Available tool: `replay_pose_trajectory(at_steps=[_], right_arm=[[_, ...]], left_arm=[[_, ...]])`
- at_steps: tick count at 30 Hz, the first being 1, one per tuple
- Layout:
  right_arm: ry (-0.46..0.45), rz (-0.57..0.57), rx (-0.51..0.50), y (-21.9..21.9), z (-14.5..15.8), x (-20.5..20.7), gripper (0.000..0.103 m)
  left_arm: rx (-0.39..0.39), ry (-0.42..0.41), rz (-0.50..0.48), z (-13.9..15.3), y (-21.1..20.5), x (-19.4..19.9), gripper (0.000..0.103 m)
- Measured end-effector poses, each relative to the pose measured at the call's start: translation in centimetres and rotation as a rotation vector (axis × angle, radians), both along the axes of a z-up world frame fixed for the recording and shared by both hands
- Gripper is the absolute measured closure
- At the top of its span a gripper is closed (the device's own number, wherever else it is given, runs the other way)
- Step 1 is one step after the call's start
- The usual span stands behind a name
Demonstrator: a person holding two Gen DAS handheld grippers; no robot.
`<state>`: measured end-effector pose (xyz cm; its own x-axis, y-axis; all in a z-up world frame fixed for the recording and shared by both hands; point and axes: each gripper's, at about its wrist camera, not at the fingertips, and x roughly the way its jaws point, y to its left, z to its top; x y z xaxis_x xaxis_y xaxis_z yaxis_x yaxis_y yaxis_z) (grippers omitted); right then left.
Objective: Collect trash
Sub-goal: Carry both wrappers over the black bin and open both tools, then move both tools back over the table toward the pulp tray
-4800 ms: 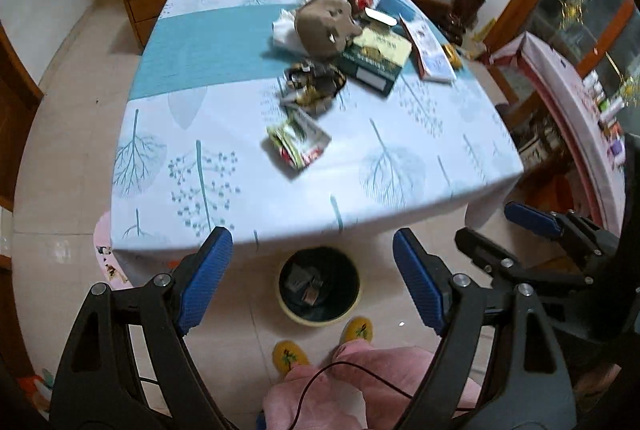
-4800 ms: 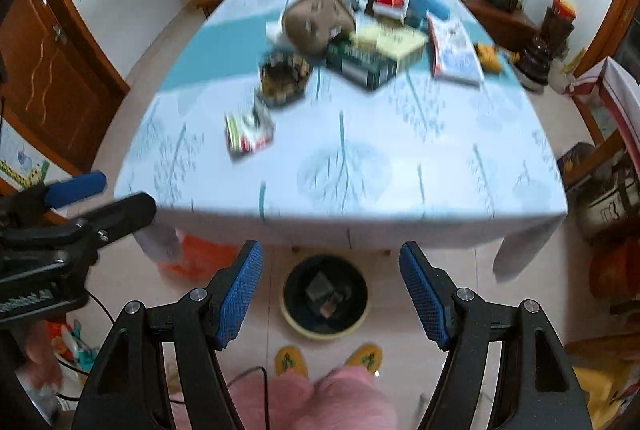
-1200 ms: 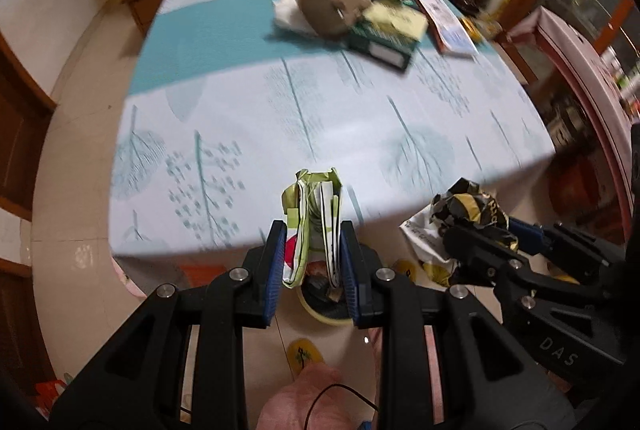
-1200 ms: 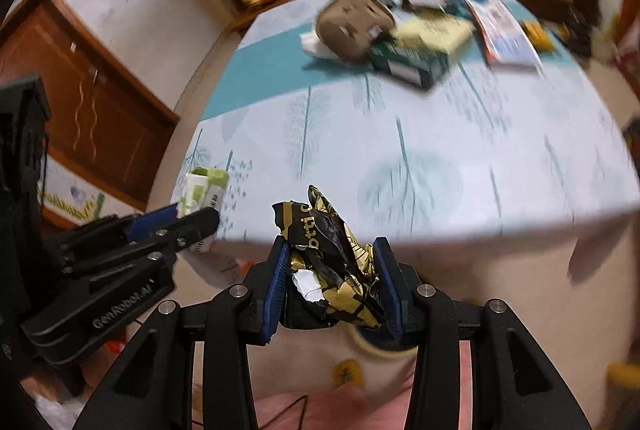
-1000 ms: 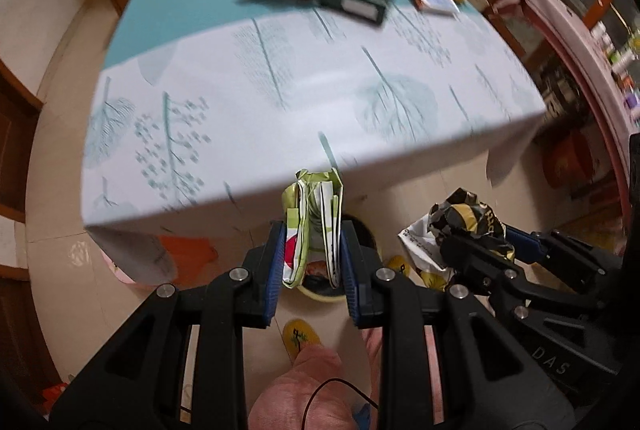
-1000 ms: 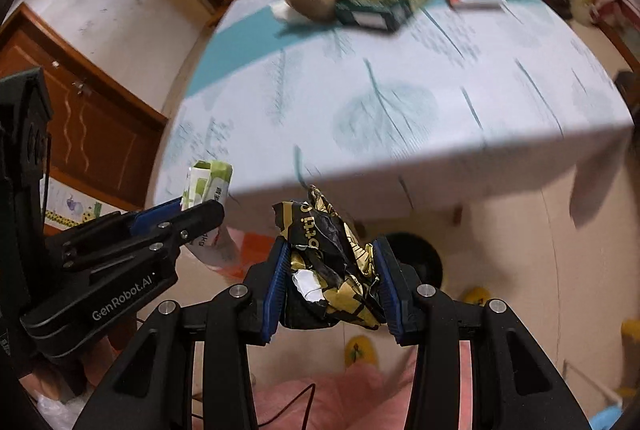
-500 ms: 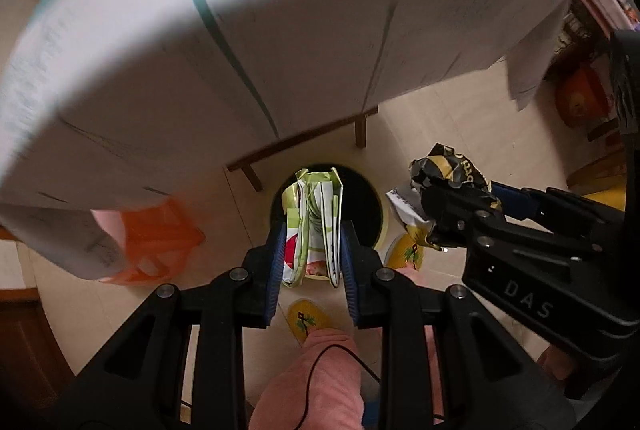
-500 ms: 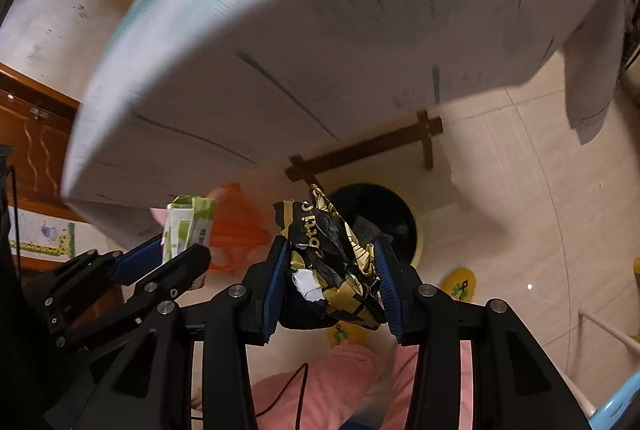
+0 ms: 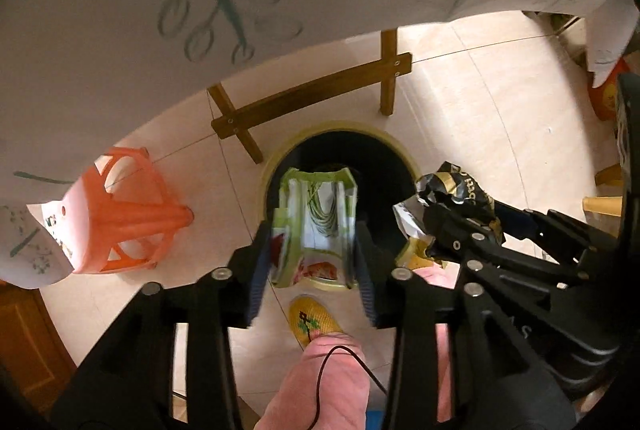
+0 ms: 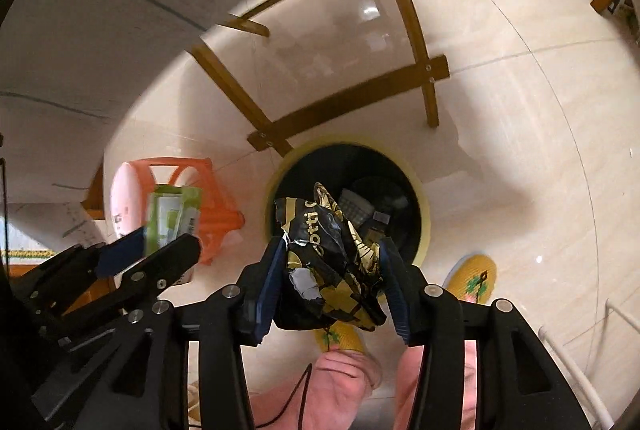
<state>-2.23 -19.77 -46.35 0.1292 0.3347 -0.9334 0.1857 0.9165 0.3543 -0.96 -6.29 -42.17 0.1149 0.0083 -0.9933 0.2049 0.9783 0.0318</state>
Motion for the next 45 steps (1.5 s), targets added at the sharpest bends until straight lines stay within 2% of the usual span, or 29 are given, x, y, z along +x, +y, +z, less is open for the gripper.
replay_pose_trajectory(at_steps=[1, 5, 10, 12, 18, 30, 35, 38, 40, 45], right_arm=[[0.010, -0.001, 0.006, 0.0, -0.8, 0.1, 0.054], [0.033, -0.015, 0.039, 0.1, -2.8, 0.3, 0.052], [0.029, -0.034, 0.043, -0.2, -3.3, 0.4, 0.039], [0.024, -0.042, 0.052, -0.3, -3.3, 0.4, 0.036], [0.000, -0.044, 0.044, -0.3, -1.3, 0.1, 0.036], [-0.027, -0.064, 0.042, -0.5, 3.8, -0.5, 0.036], [-0.037, -0.064, 0.032, -0.6, 7.5, -0.8, 0.036], [-0.053, -0.066, 0.022, -0.5, 10.6, -1.2, 0.036], [-0.067, -0.069, 0.027, -0.5, 13.3, -1.4, 0.036], [-0.141, -0.071, -0.004, 0.0, 21.7, -2.2, 0.036]], left_arm=[[-0.002, 0.004, 0.009, -0.5, 0.2, 0.0, 0.060], [0.011, 0.002, 0.015, -1.4, 1.6, 0.0, 0.041], [-0.002, -0.011, 0.028, -1.0, 2.9, 0.1, 0.024], [0.000, -0.018, 0.026, -0.6, 3.2, 0.0, 0.023], [0.003, -0.032, 0.010, 0.7, 3.2, -0.4, 0.023], [0.019, -0.059, -0.012, 6.6, 2.9, -1.4, 0.023], [0.015, -0.059, -0.009, 10.4, 3.2, -1.8, 0.023], [0.005, -0.072, -0.007, 14.0, 3.8, -2.2, 0.023], [-0.013, -0.070, -0.016, 16.5, 4.4, -2.3, 0.023], [-0.028, -0.125, -0.026, 23.4, 6.0, -2.9, 0.023]])
